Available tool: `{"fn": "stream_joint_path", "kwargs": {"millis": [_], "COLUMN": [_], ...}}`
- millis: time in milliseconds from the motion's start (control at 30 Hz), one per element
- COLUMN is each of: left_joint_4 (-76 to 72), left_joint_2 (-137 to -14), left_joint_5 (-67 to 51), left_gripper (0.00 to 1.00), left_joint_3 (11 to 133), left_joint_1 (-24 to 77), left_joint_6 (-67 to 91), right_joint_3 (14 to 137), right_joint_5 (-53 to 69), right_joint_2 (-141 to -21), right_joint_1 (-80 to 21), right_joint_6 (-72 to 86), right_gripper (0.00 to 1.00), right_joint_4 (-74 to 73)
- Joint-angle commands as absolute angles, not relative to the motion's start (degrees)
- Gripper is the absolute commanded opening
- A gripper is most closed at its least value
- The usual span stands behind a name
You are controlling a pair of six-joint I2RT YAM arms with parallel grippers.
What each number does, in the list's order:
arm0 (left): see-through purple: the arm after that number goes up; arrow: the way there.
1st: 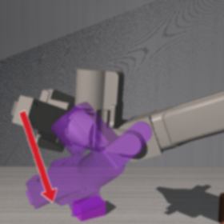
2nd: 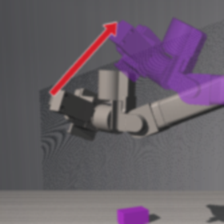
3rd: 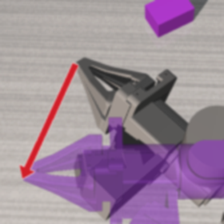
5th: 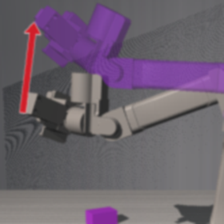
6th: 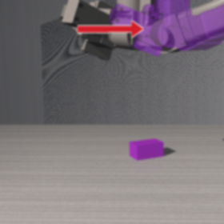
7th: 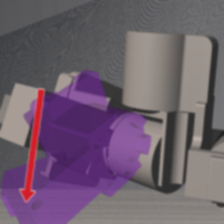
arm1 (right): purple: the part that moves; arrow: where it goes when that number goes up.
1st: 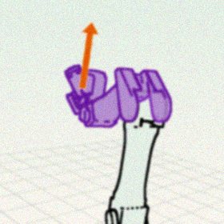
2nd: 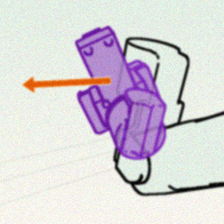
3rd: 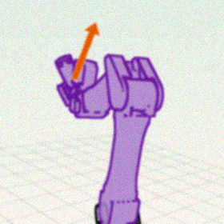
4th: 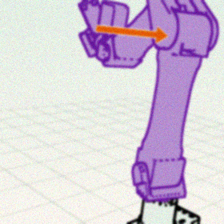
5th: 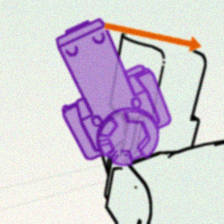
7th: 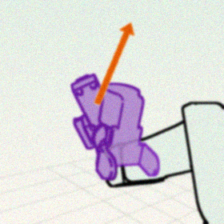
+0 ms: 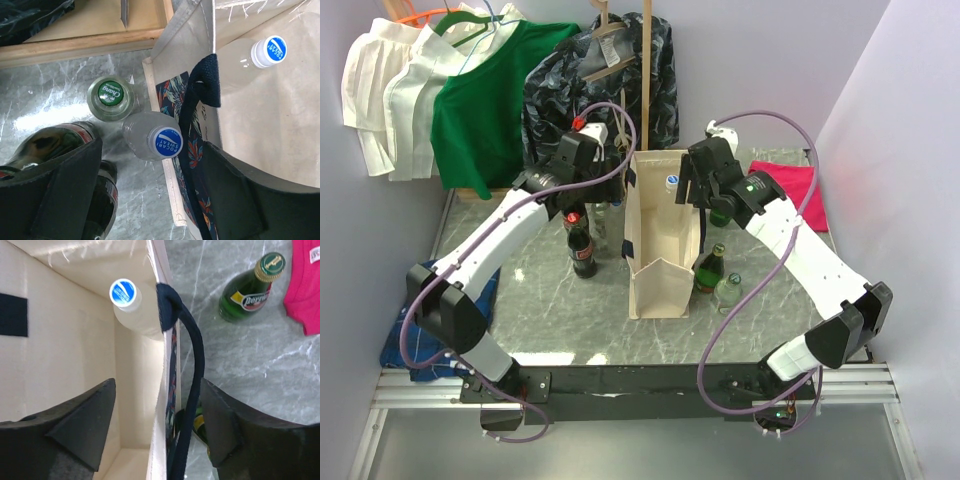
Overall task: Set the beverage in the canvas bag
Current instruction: Pick up the drink from the center of the board.
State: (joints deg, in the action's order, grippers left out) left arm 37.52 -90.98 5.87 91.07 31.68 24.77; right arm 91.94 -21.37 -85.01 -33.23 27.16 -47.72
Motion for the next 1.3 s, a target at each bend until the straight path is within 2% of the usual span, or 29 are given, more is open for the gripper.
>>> {"fn": "stream_joint_path", "kwargs": {"millis": [0, 133, 667, 1067, 1267], "left_joint_4": [36.21, 35.69, 37.09, 36.83, 36.39], "left_joint_2": [-91.58, -91.93, -95.45, -96.77, -96.59], "left_joint_5": [4.49, 3.25, 5.54, 10.63, 11.95], "left_gripper": [0.82, 0.78, 0.65, 0.61, 0.54], "left_joint_3": [91.23, 90.62, 91.32, 91.32, 90.97], "left_joint_1": [31.55, 31.55, 34.01, 35.24, 35.42], "left_joint_6": [24.96, 25.14, 25.49, 25.49, 25.40], "right_joint_3": [91.06, 90.09, 86.40, 85.69, 86.04], "right_joint_5": [-20.83, -20.13, -18.99, -19.07, -19.33], "right_joint_2": [-81.12, -80.42, -79.10, -79.10, -79.36], "right_joint_1": [-33.22, -33.13, -33.13, -33.22, -33.22], "right_joint_6": [27.95, 28.48, 29.53, 29.97, 30.06], "right_gripper": [0.72, 0.69, 0.69, 0.68, 0.68], "right_joint_4": [-48.43, -48.87, -48.34, -47.99, -48.16]}}
